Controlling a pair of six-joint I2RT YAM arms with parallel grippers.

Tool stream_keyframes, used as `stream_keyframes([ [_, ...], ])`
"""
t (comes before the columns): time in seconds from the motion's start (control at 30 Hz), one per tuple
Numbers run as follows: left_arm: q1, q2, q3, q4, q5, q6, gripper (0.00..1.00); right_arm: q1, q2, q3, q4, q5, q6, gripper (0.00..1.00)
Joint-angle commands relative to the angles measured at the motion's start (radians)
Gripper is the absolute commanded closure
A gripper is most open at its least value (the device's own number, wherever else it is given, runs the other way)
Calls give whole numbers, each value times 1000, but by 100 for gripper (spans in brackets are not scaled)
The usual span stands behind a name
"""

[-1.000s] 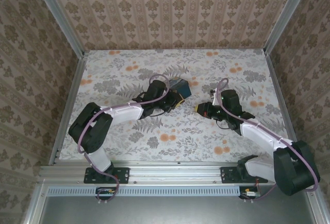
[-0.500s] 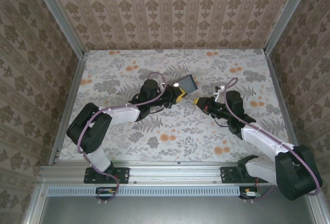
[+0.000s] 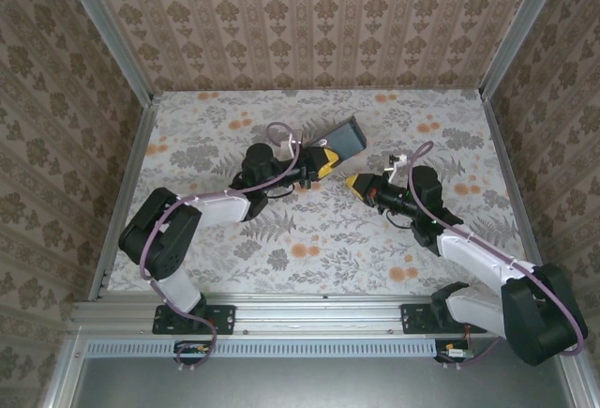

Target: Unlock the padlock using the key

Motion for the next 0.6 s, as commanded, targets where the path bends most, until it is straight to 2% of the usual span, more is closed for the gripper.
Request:
stream_keyframes([
  [0.0, 11, -46, -5, 141, 39, -2, 100, 5, -5, 12, 94, -33, 48, 100],
  [0.3, 31, -56, -16, 147, 45, 1, 100, 14, -64, 17, 25, -52, 18, 100],
  [0.57, 31, -66, -30, 157, 38, 0, 100, 26, -39, 53, 27, -27, -5, 100],
])
